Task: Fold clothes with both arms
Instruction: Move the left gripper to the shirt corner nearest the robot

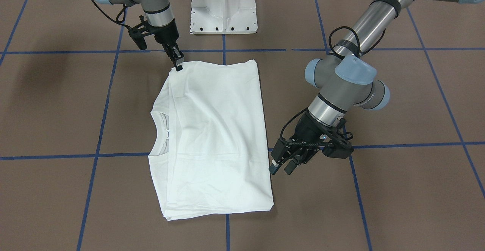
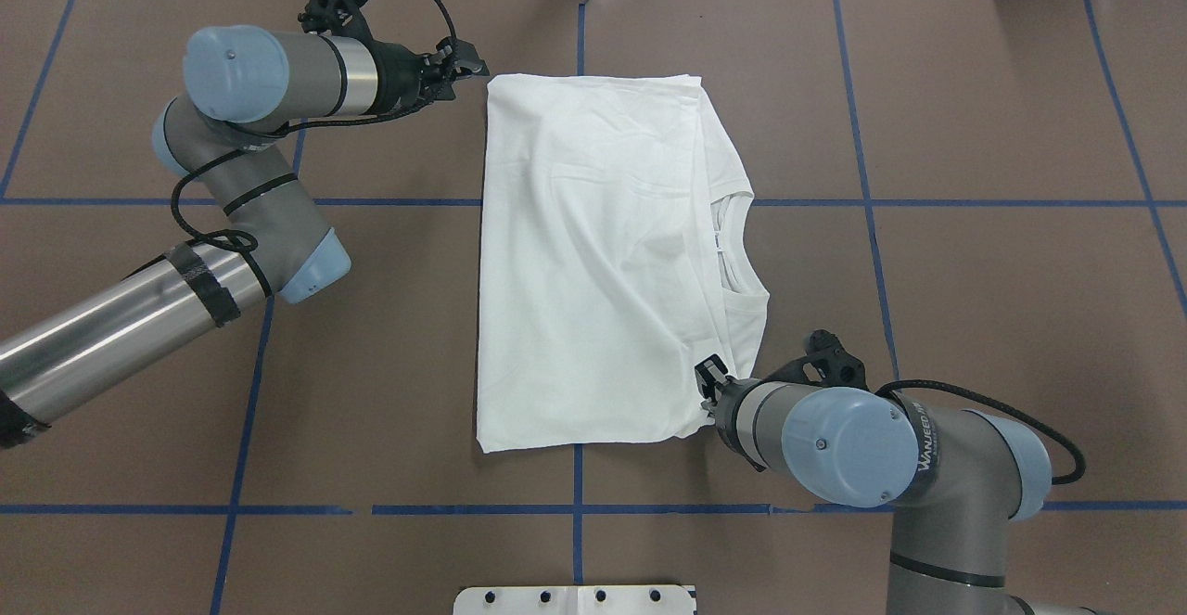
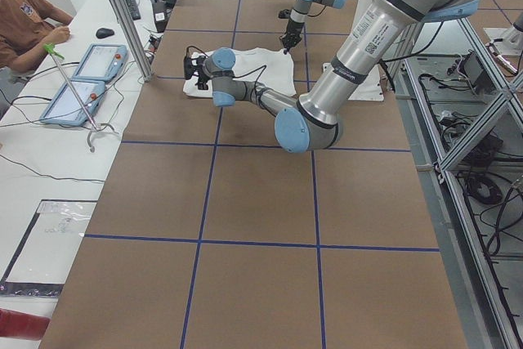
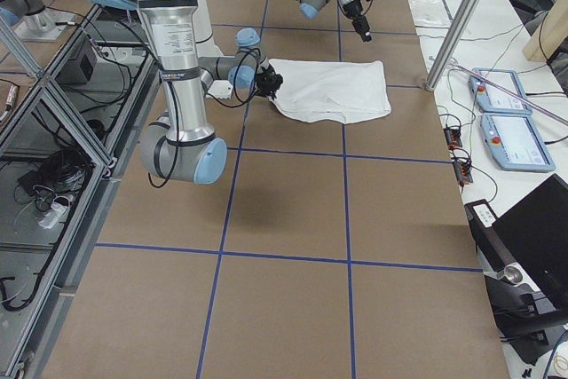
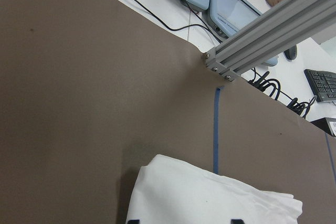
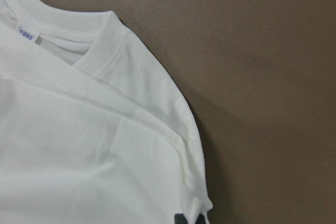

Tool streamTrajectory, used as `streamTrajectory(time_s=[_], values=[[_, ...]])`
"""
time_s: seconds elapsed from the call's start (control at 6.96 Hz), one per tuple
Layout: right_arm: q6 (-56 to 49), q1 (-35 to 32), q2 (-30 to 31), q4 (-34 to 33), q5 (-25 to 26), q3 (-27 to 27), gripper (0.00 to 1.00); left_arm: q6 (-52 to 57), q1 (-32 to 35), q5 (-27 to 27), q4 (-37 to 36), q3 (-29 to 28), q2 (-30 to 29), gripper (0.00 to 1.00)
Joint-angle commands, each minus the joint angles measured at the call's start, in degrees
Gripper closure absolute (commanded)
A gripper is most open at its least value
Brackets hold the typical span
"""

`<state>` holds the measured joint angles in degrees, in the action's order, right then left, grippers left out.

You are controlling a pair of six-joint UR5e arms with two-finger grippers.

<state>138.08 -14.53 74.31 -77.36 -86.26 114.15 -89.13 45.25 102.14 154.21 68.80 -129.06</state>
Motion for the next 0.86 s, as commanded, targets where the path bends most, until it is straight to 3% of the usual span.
streamTrajectory(time_s=[0.0,0.43,0.57,0.72], values=[[0.0,0.03,0.05,-2.44,-0.05,1.24,1.0,-6.45,-2.34,0.17,-3.54,12.07,7.9,0.34],[0.0,0.47,0.49,-2.54,-0.05,1.42,1.0,-25.25,-12.78,-0.88,-5.4,29.83,22.22,0.34],[0.0,0.47,0.4,-2.54,-0.05,1.42,1.0,-30.87,-18.47,-5.33,-9.76,33.2,23.58,0.34],[0.0,0.56,0.31,-2.54,-0.13,1.6,1.0,-32.85,-25.92,-12.94,-18.85,35.85,23.07,0.35]])
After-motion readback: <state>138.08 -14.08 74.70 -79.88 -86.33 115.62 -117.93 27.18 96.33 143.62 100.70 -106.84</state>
